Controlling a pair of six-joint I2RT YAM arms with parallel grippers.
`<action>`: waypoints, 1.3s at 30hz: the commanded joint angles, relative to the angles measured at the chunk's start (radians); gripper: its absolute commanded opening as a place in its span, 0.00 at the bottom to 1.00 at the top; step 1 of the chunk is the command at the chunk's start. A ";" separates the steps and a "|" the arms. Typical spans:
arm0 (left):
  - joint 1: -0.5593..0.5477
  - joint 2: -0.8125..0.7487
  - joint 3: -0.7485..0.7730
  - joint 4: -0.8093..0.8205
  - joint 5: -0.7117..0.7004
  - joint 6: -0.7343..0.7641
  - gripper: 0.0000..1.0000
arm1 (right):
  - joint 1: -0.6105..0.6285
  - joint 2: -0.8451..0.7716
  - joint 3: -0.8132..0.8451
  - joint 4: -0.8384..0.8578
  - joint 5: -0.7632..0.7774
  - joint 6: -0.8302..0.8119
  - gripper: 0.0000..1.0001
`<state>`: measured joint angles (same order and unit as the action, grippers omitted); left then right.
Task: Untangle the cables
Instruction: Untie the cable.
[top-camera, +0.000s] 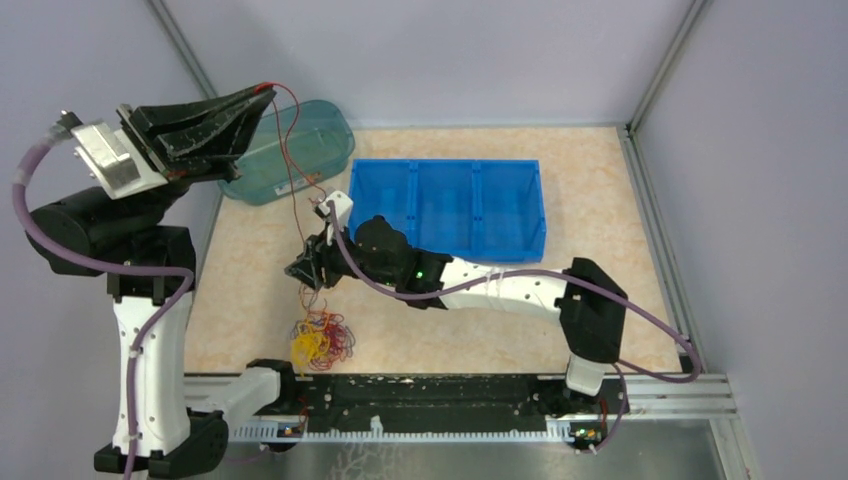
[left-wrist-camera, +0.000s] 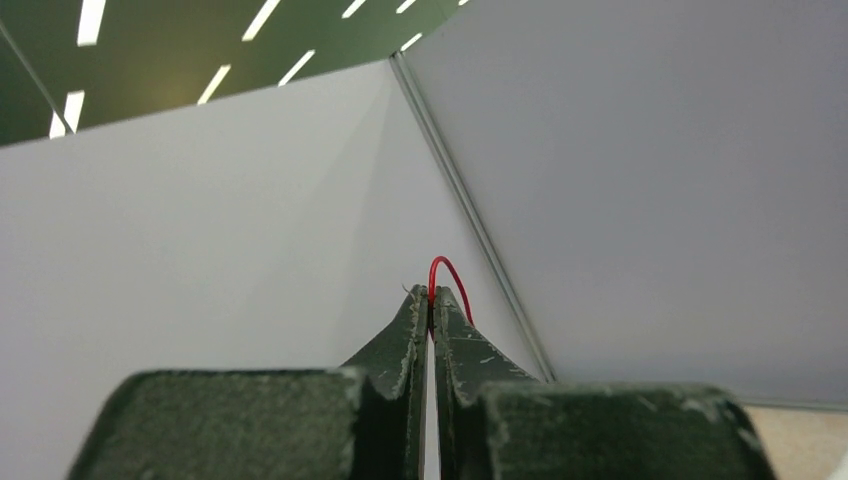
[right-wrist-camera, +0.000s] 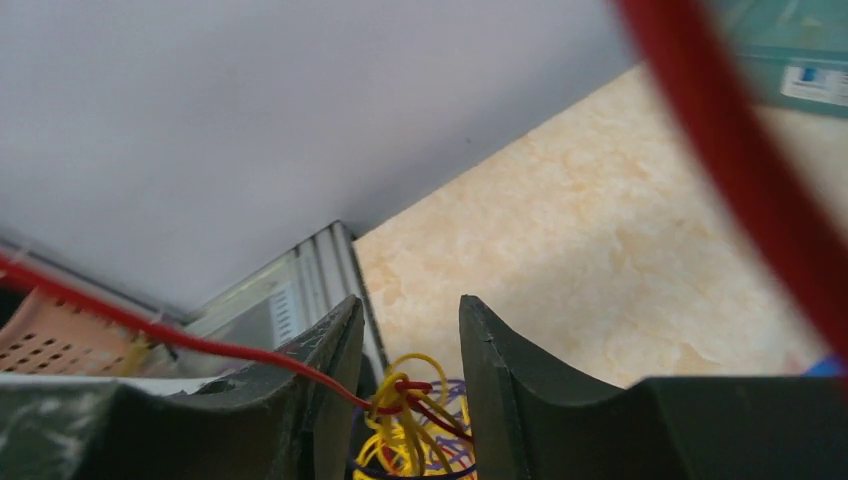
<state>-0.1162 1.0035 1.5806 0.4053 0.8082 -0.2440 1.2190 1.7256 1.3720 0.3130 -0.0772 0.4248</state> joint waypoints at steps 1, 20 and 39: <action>-0.001 0.054 0.127 0.049 0.007 -0.042 0.07 | -0.005 -0.010 0.082 -0.017 0.172 -0.069 0.39; -0.001 0.205 0.471 0.046 -0.061 -0.099 0.07 | -0.054 -0.466 -0.462 -0.006 0.349 -0.079 0.29; 0.000 0.225 0.543 0.014 -0.061 -0.081 0.07 | -0.056 -0.331 -0.667 0.125 0.362 0.057 0.05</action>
<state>-0.1162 1.2293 2.0964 0.4004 0.7788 -0.3248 1.1728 1.3720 0.7219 0.3801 0.2760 0.4416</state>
